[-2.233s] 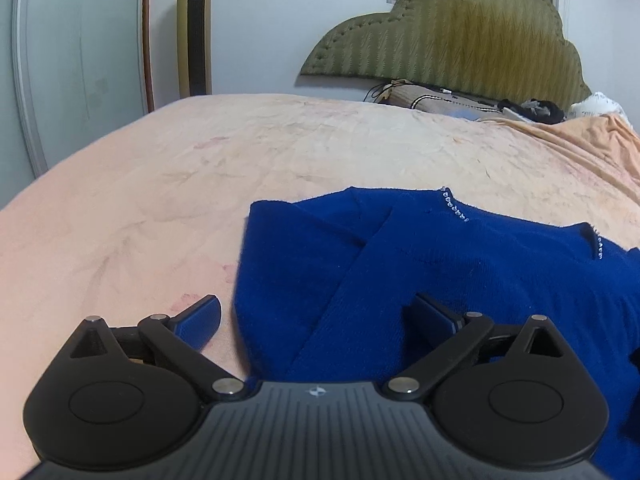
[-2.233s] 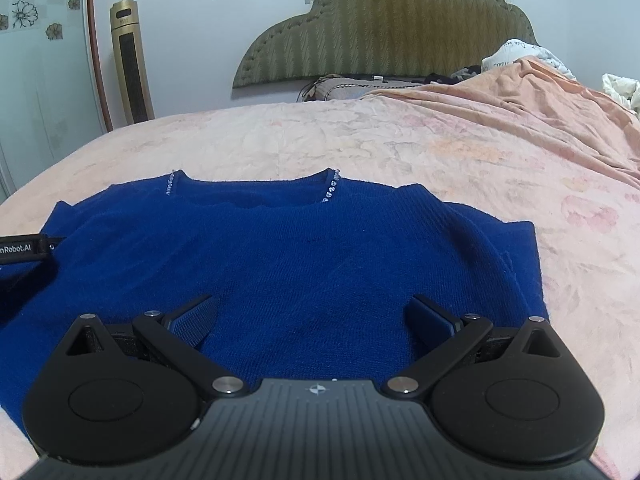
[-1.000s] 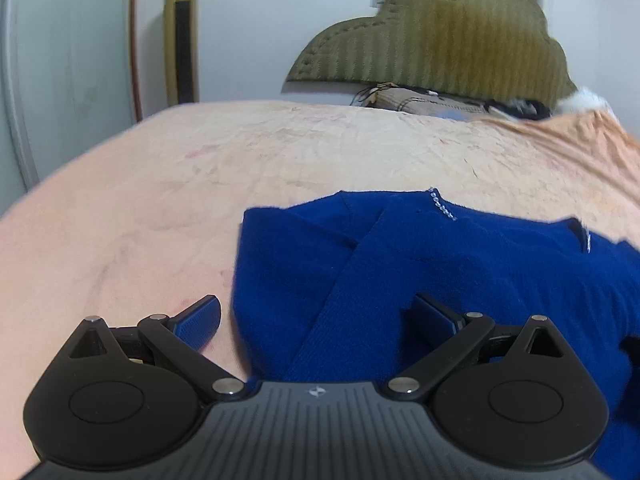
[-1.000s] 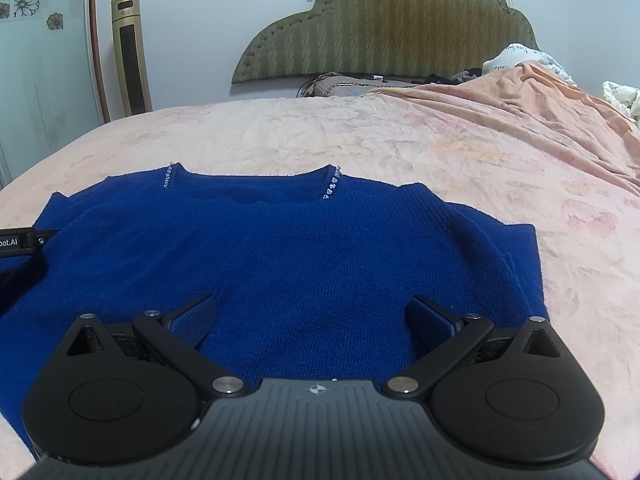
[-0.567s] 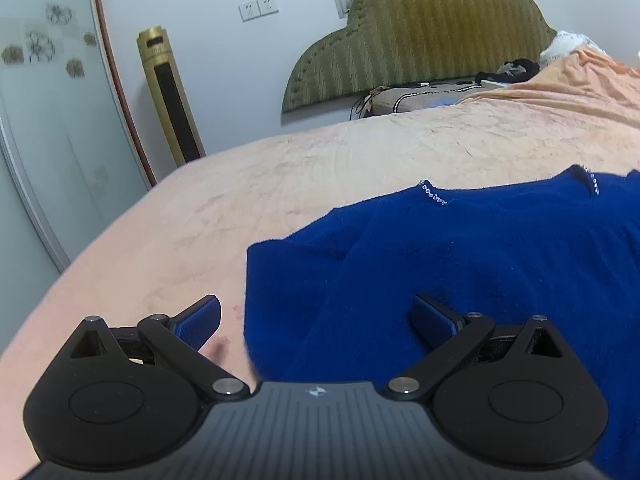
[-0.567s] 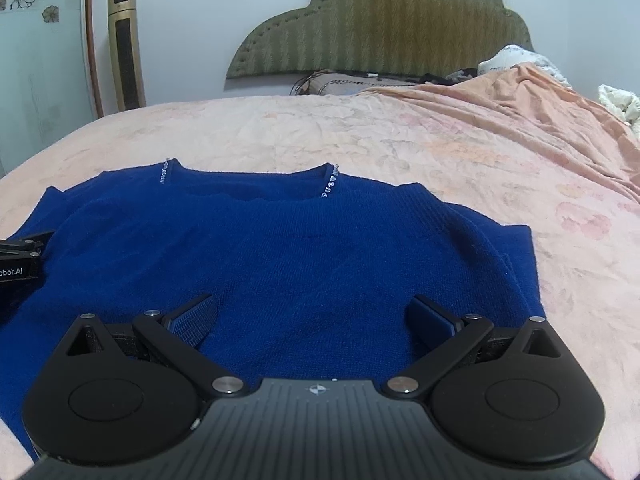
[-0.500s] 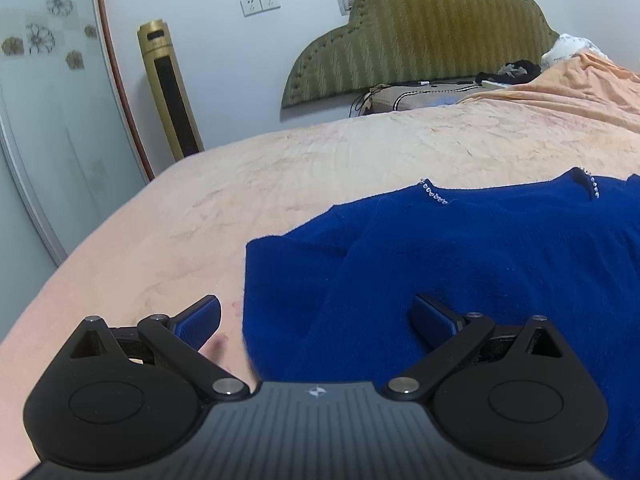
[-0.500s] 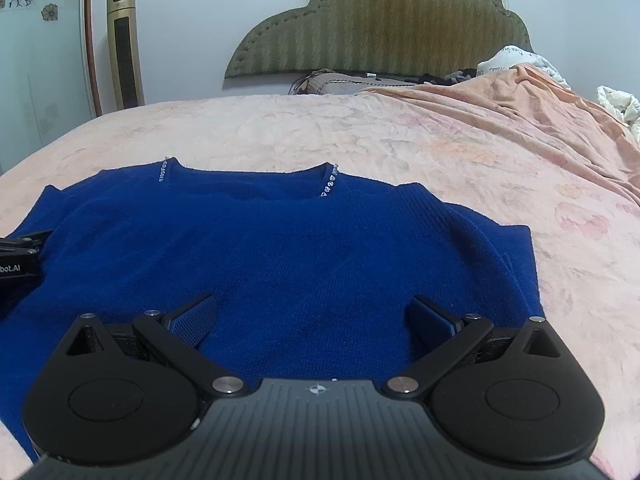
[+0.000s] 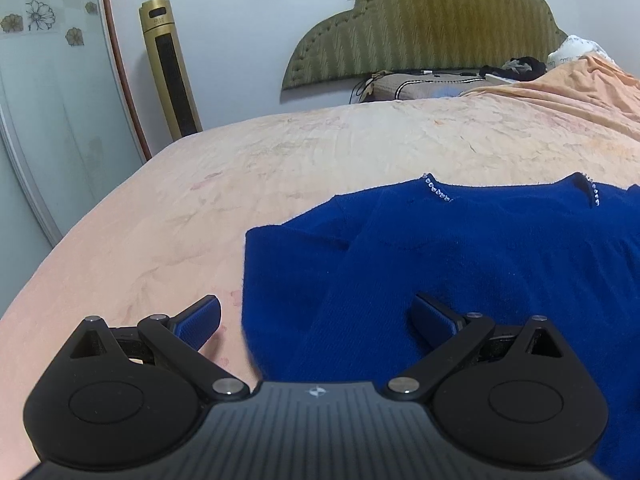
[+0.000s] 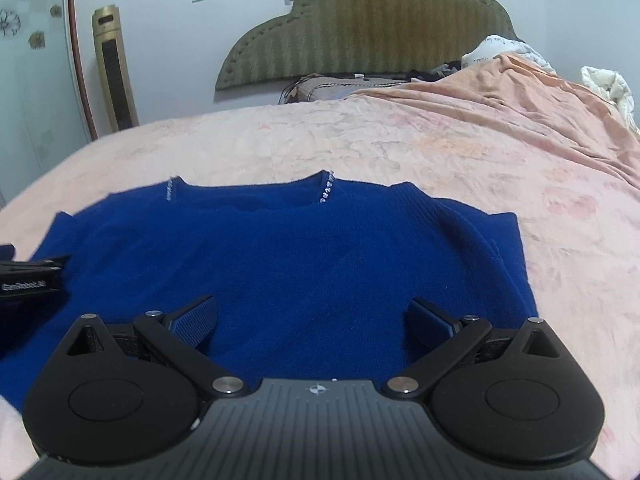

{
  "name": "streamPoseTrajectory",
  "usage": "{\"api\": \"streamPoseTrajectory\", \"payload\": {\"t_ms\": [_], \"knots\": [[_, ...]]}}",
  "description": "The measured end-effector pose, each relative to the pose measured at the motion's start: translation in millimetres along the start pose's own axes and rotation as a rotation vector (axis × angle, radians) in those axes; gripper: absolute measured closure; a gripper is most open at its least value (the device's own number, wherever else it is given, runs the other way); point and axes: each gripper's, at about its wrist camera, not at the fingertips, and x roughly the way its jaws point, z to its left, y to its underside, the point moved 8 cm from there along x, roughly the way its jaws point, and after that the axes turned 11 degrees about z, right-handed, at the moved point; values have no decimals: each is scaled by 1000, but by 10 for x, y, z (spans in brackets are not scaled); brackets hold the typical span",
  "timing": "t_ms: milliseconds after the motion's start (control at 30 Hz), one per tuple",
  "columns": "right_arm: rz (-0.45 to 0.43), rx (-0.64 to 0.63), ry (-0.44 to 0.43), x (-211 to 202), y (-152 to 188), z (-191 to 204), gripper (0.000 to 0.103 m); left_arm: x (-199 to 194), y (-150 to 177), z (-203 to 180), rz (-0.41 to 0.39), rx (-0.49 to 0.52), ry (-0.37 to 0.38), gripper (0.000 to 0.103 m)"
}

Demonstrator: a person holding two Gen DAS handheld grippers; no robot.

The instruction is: Fold small clothes

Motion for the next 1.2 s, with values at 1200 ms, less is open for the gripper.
{"api": "streamPoseTrajectory", "payload": {"t_ms": [1200], "knots": [[-164, -857, 78, -391, 691, 2319, 23, 727, -563, 285, 297, -108, 691, 1]]}}
